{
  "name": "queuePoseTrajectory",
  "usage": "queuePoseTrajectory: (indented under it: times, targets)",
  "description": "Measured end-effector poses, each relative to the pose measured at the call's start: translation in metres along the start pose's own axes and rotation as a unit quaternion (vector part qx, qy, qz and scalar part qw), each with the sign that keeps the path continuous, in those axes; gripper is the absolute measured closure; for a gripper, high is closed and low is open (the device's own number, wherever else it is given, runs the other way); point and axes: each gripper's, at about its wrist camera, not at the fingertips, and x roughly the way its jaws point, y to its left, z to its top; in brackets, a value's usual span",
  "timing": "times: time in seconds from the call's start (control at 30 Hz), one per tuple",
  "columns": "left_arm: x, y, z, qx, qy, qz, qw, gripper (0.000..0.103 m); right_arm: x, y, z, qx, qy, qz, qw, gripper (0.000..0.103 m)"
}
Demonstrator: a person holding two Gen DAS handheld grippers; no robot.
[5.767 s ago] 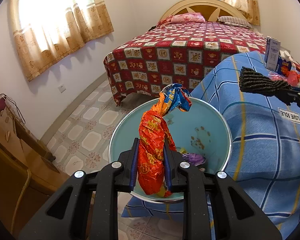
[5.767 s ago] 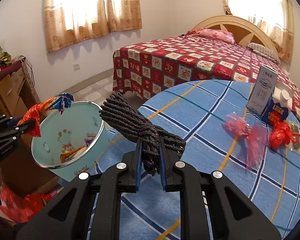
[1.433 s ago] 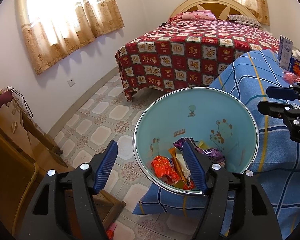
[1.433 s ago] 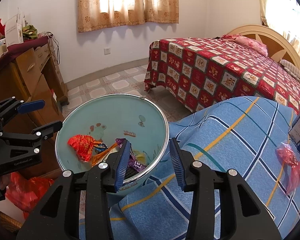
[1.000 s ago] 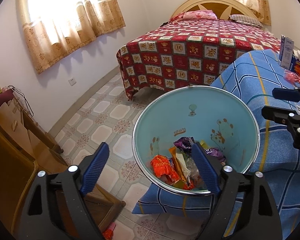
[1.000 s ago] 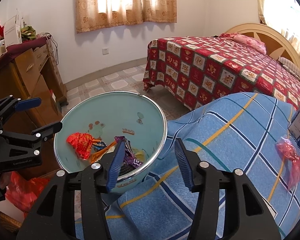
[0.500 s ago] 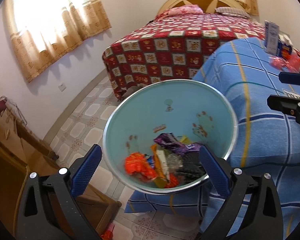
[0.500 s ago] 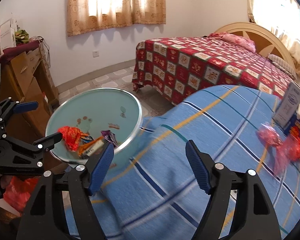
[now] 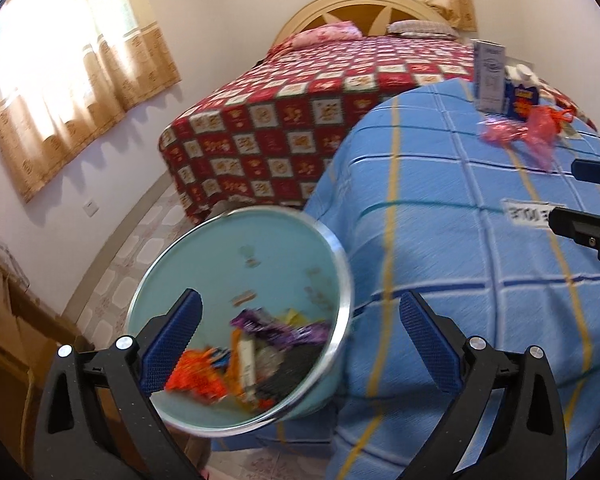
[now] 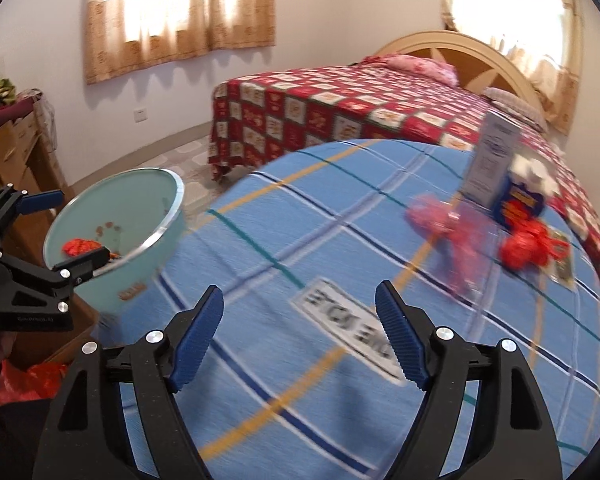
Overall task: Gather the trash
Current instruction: 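Move both open tools back over the remaining trash on the bed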
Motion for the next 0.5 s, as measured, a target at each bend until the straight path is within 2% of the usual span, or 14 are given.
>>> queuePoseTrajectory:
  times: [0.27, 0.5]
  targets:
    - [0.001, -0.057, 0.034, 0.018, -0.019, -0.039, 0.9989, 0.006, -0.022, -0.072, -0.025, 0.055, 0.006, -0.065, 0.996, 0.024]
    - [0.006, -0.112, 0.059, 0.044, -0.021, -0.065, 0.9967, 0.006, -0.040, -0.143, -0.049, 0.108, 0.009, -0.135, 0.985, 0.023]
